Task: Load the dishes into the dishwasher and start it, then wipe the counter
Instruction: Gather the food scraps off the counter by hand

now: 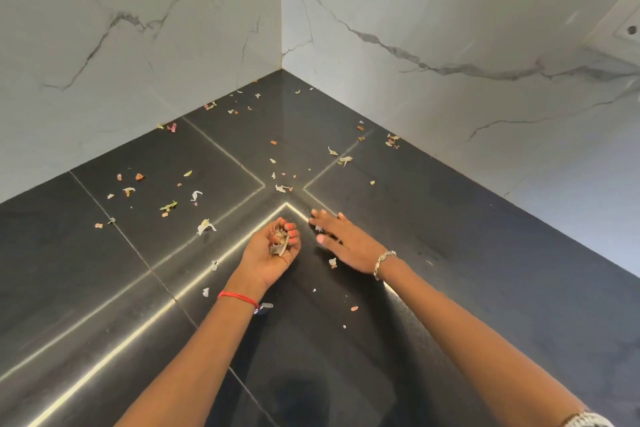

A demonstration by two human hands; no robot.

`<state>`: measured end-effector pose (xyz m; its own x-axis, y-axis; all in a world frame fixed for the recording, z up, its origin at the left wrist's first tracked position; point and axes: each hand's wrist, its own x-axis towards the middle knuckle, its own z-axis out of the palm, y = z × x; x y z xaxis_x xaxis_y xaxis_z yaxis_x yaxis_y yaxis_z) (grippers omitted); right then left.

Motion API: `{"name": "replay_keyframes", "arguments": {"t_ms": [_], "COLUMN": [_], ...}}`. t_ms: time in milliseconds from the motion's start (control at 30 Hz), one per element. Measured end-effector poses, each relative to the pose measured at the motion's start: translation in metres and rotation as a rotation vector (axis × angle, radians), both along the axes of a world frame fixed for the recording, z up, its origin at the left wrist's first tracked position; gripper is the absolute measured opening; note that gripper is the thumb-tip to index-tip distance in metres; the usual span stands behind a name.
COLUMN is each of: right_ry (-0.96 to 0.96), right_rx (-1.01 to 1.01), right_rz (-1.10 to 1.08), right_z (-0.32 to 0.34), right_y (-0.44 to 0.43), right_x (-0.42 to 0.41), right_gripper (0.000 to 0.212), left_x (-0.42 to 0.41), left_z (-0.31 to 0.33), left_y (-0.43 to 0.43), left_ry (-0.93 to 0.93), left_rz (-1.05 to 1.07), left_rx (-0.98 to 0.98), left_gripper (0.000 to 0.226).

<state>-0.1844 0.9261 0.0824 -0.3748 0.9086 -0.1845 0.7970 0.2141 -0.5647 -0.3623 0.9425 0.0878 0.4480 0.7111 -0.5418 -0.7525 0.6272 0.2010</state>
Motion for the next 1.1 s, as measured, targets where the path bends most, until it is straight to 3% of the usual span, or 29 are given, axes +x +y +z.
{"name": "replay_keyframes", "arguments": {"t_ms": [167, 267, 367, 500, 567, 667, 733, 833, 1000, 1100], "right_ry": [-0.047, -0.063, -0.103, -0.211, -0.223, 0.107, 0.312, 0.426, 0.292, 0.442], "right_rx": [0.077, 0.122, 0.201, 0.436, 0.396, 0.283, 0.379, 0.316, 0.208, 0.237], "right_rz": [0.074, 0.031, -0.057, -0.013, -0.067, -0.476, -0.636, -0.542, -0.273, -0.394], "right_z": [-0.003, -0.005, -0.007, -0.013, -0.007, 0.01, 0.034, 0.057, 0.044, 0.044], "right_y": [-0.054, -0.077, -0.098, -0.107, -0.103, -0.096, -0.094, -0.1, -0.108, -0.11], "right_x": [0.001, -0.001, -0.003, -0.006, -0.011, -0.02, -0.033, -0.065, -0.093, -0.099], "right_gripper": [0.047, 0.047, 0.063, 0.038, 0.031, 0.021, 0.014, 0.017, 0.033, 0.039], "left_x": [0.001, -0.001, -0.002, -0.001, -0.001, 0.001, 0.004, 0.009, 0.012, 0.008], "left_z": [0.007, 0.01, 0.011, 0.013, 0.011, 0.007, 0.005, 0.008, 0.005, 0.008], "left_y": [-0.011, -0.019, -0.027, -0.037, -0.042, -0.049, -0.055, -0.062, -0.067, -0.069], "left_ry": [0.014, 0.014, 0.003, 0.006, -0.006, 0.003, 0.021, 0.059, 0.001, 0.007], "left_rz": [-0.016, -0.023, -0.026, -0.032, -0.042, -0.041, -0.03, -0.044, -0.013, -0.042], "left_rx": [0.009, 0.026, 0.008, 0.001, -0.005, -0.017, -0.033, -0.024, -0.11, -0.075], "left_gripper": [0.019, 0.011, 0.024, 0.027, 0.025, 0.024, 0.024, 0.03, 0.039, 0.029]}}
